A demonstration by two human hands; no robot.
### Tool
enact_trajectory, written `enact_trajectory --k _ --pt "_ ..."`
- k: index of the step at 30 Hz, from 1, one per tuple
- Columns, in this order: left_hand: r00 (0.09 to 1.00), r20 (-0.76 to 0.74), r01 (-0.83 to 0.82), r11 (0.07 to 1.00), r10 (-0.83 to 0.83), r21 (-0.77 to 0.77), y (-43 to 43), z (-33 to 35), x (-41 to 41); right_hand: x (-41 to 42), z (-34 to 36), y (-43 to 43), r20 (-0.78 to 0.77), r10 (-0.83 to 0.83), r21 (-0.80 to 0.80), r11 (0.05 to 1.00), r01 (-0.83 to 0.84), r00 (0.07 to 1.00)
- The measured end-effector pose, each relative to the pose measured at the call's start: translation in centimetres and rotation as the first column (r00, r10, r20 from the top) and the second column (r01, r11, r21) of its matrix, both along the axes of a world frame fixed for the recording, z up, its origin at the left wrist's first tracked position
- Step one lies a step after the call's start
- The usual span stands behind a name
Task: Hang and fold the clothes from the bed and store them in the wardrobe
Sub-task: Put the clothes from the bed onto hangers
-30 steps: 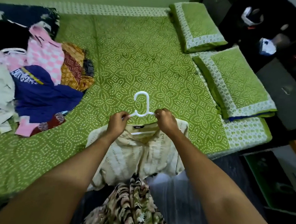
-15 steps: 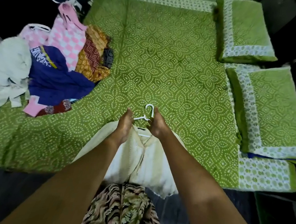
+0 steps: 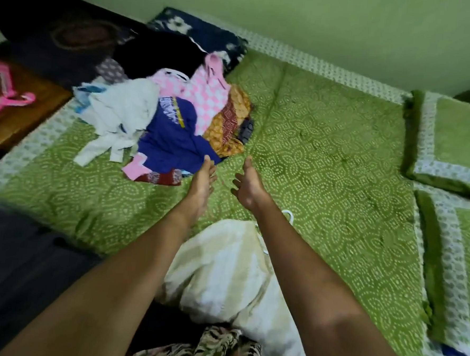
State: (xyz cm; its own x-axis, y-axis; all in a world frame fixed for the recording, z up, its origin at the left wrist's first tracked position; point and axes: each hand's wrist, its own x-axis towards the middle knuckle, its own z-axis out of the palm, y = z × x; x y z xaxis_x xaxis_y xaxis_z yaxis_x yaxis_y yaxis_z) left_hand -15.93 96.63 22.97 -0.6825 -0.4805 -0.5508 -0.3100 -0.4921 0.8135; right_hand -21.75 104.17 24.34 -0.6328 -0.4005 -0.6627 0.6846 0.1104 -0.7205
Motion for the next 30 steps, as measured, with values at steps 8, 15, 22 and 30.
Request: enact_trajectory --k 8,15,22,30 --pt "0.966 -0.152 -0.232 0.961 0.21 -0.148 -22.0 6.6 11.0 9.3 5.6 -22.6 -0.139 0.166 -0.152 0.971 -0.186 0.976" --pt "0.882 -0.208 -0.464 0.852 0.422 -0.24 -39.4 10.0 23.1 18.9 8.3 -40.0 -0.172 0.338 -0.197 0.909 -0.368 0.925" --pt "0.768 -0.205 -0.64 0.739 0.607 -0.21 -51.7 8.8 30.5 24.5 7.9 -55.4 -0.187 0.481 -0.202 0.835 -0.512 0.857" --pt "0.728 -0.133 -0.685 0.709 0.672 -0.165 -67.1 5.4 31.4 23.9 4.6 -72.0 -0.162 0.557 -0.175 0.796 -0.579 0.815"
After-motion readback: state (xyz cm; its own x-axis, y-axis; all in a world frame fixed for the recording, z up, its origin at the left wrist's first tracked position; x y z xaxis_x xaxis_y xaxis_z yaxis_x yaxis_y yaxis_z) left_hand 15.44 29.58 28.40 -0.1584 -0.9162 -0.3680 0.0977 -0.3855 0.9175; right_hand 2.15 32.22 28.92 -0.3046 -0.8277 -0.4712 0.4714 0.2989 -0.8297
